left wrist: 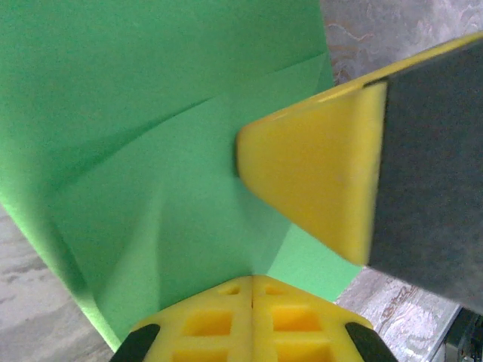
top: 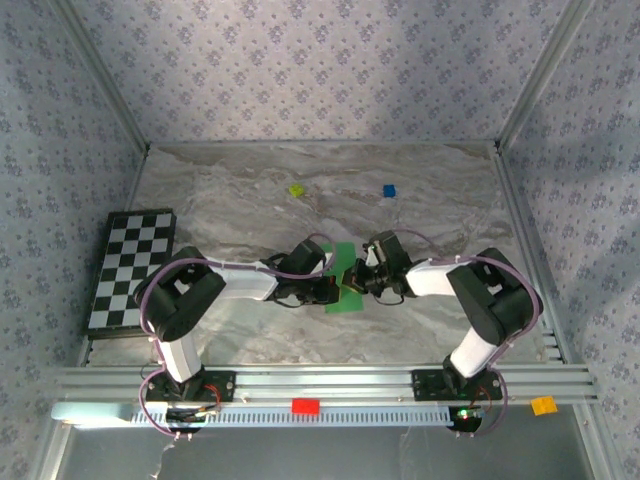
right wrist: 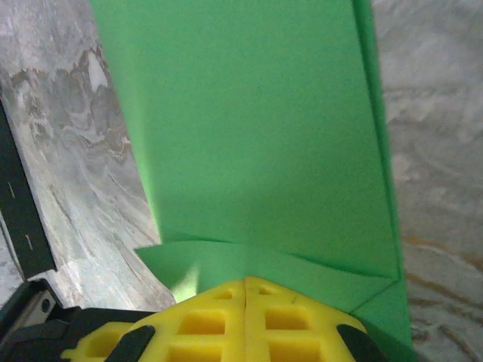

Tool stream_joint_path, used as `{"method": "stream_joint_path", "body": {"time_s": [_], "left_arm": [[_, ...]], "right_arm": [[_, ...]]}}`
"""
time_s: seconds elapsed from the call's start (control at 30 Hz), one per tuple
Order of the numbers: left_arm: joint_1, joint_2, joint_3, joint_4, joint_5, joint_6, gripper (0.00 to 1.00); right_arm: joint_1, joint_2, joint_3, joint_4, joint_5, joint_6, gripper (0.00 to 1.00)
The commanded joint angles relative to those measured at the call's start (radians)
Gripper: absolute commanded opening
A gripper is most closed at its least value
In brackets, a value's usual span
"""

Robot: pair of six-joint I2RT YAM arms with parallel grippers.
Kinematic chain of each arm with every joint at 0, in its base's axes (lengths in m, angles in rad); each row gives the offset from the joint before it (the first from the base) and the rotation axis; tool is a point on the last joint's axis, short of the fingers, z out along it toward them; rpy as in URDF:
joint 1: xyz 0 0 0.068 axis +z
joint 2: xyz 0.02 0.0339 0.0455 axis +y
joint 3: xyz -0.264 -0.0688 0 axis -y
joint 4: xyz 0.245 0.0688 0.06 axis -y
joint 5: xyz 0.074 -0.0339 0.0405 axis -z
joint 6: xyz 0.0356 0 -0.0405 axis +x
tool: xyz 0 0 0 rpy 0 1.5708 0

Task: Fold a paper plane with a square sheet of paper (pick it up from the middle)
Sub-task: Fold the triangle a second time at the center of the table.

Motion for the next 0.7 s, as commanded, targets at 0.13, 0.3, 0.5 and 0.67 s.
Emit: {"method": "stream_joint_path", "body": {"time_s": [0.13, 0.3, 0.5, 0.67], "left_arm": [[-0.001, 0.047, -0.022, -0.117, -0.036, 0.011, 0.00], [-0.001, 0.050, -0.023, -0.115, -0.034, 0.010, 0.00], [-0.001, 0.042, -0.021, -0.115, -0.035, 0.010, 0.00], [-0.002, 0.039, -0.022, -0.104, -0.039, 0.005, 0.00]], "right_arm": [[-0.147, 0.013, -0.010, -0.015, 0.013, -0.014, 0.01], [-0.203, -0.028, -0.006, -0.018, -0.015, -0.026, 0.02], [-0.135, -0.206, -0.015, -0.066, 0.039, -0.059, 0.04], [-0.056, -0.143, -0.011, -0.045, -0.001, -0.035, 0.04]]}}
